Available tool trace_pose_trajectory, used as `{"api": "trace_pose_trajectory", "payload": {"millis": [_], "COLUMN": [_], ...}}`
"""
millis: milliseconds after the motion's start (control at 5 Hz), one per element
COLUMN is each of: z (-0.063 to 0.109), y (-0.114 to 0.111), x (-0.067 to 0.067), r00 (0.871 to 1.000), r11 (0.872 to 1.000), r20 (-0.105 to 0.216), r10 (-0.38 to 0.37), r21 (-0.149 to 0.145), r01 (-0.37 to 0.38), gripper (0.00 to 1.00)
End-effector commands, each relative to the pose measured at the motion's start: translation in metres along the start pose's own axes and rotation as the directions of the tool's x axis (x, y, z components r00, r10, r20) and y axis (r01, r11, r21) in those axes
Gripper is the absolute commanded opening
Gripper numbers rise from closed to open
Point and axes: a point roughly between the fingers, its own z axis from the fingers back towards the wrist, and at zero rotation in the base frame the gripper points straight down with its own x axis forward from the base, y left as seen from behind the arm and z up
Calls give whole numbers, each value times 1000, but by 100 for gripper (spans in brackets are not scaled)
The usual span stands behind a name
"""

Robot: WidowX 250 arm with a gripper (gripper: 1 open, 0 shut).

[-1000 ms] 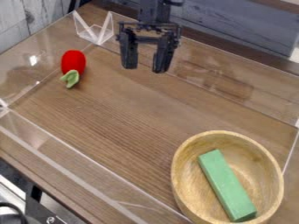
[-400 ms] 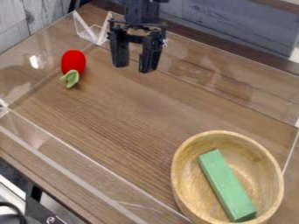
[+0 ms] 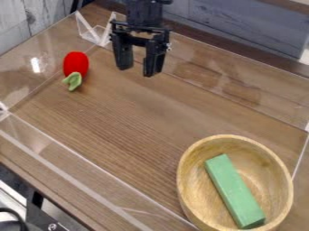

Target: Move the red object to the left side of the table

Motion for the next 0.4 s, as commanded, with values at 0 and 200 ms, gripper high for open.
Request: {"api": "trace_pose_trajectory", "payload": {"millis": [0,200], "z": [27,13], "y": [-2,-11], "x": [8,14], "r00": [996,995], "r11": [998,996], "r20": [94,102], "r10": [0,-7], "r21": [56,84], "r01": [-5,-2], "gripper": [100,0]}}
